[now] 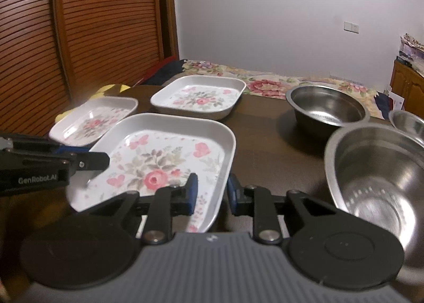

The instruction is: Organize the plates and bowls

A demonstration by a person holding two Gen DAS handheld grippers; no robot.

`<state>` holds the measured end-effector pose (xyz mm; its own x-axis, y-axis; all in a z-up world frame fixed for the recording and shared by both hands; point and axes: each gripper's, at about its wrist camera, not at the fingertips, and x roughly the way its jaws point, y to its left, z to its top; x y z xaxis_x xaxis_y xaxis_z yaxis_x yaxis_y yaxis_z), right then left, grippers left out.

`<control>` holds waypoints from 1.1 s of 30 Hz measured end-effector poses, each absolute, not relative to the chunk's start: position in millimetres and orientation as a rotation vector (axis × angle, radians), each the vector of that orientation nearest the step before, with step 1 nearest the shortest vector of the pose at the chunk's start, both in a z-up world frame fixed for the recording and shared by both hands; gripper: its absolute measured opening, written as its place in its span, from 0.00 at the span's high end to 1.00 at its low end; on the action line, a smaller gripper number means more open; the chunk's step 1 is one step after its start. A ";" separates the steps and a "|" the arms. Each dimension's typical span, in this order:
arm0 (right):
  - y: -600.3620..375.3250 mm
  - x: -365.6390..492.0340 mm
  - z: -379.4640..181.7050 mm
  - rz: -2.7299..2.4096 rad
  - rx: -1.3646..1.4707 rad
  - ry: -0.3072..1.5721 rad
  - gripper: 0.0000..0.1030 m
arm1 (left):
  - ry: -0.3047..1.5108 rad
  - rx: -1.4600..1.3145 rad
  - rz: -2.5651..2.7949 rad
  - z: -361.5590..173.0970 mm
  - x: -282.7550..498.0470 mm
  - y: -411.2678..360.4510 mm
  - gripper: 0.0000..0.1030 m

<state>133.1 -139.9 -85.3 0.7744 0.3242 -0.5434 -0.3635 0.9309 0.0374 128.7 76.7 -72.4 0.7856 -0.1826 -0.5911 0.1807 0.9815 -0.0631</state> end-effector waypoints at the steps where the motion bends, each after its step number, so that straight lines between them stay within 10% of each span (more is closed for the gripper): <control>1: -140.4 127.9 -86.1 0.375 -0.072 0.576 0.75 | 0.639 -0.005 -0.196 -73.6 124.2 76.6 0.87; 33: -125.4 67.9 -98.3 0.457 -0.100 0.602 0.75 | 0.650 -0.013 -0.147 -88.7 64.5 88.4 0.86</control>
<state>67.9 -125.4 -98.3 0.7279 0.3854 -0.5671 -0.4429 0.8957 0.0401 64.5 88.4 -88.7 0.7858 -0.1403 -0.6023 0.1321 0.9895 -0.0581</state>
